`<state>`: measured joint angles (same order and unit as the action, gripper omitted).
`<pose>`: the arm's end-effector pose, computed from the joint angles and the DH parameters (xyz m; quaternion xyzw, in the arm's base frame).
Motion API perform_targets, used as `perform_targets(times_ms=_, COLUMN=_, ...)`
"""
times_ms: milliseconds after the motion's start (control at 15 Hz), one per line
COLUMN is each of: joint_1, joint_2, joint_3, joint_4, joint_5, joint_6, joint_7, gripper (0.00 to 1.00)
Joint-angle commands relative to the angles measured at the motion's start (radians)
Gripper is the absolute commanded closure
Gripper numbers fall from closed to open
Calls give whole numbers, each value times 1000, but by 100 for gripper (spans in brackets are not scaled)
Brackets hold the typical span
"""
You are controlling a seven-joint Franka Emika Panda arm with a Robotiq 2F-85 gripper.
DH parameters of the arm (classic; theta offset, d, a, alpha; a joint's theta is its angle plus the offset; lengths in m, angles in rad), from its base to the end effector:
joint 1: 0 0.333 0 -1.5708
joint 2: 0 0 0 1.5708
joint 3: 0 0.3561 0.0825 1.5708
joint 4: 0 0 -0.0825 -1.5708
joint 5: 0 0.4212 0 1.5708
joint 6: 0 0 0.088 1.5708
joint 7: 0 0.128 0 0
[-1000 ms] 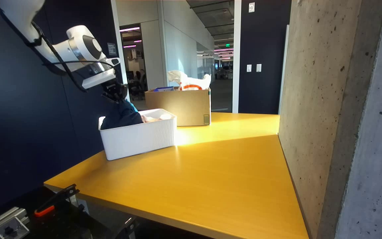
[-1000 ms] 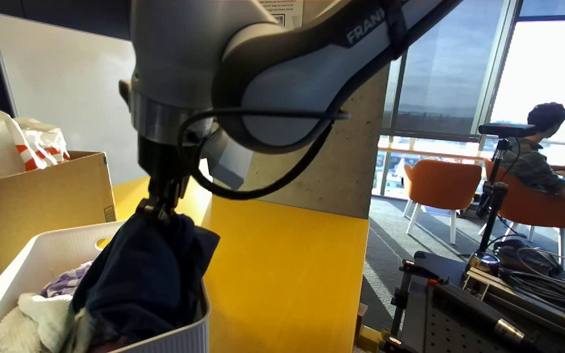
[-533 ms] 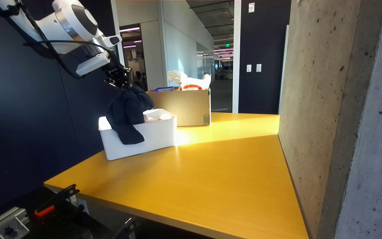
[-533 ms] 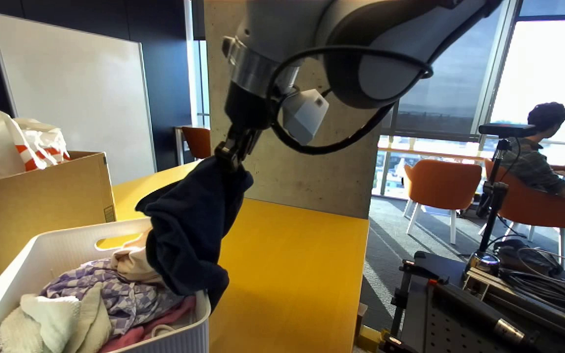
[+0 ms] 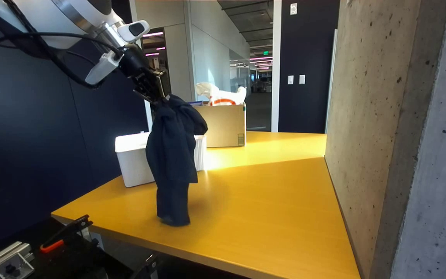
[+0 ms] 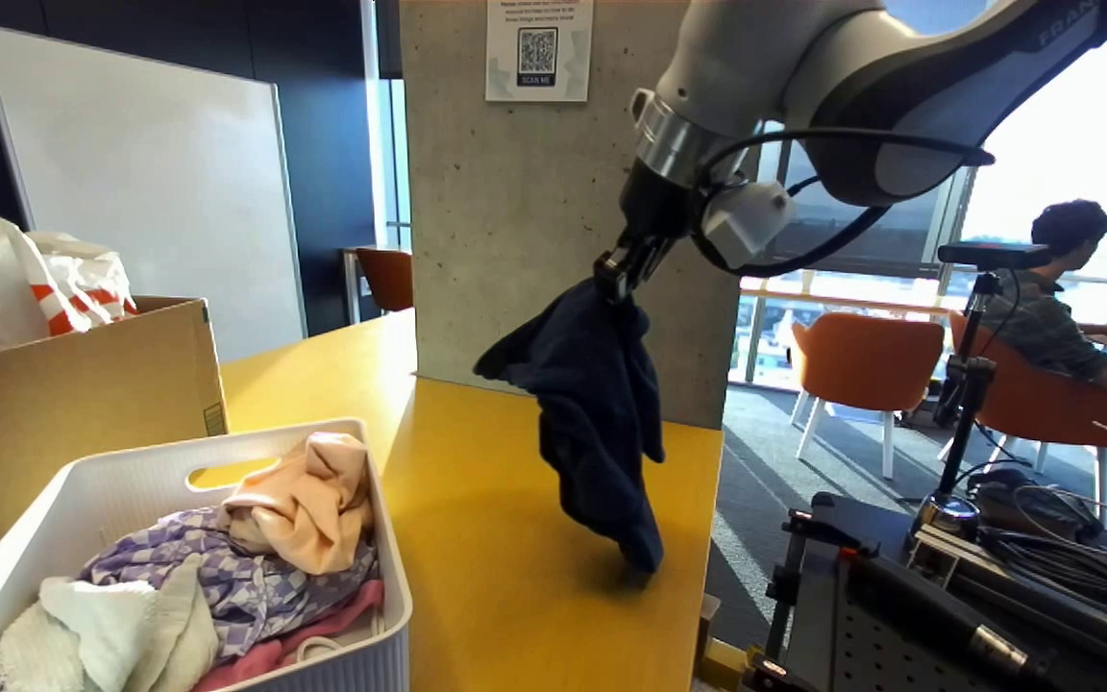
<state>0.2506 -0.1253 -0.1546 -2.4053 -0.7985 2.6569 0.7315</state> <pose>0.5325 0.0639 0.3936 0.9565 0.0044 0.2540 0.1433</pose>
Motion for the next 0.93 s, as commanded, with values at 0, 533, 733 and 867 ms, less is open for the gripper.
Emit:
perform_targets(times_ms=0, joint_1=-72, joint_2=-99, joint_3=-59, joint_4=-130, joint_5=-55, joint_6=61, joint_7=48, gripper=97)
perform_targets(times_ms=533, joint_1=-122, joint_2=23, joint_3=-88, joint_4=-88, joint_5=-63, joint_6=187, joint_7=30, gripper=97)
perform_targets(times_ms=733, joint_1=-129, joint_2=121, joint_3=-121, joint_4=-54, joint_5=74, joint_6=217, joint_7=-39, gripper=97)
perform_targets(times_ms=867, joint_1=-169, joint_2=170, joint_3=-166, joint_4=-68, joint_5=161, joint_6=272, joint_7=-91, gripper=97)
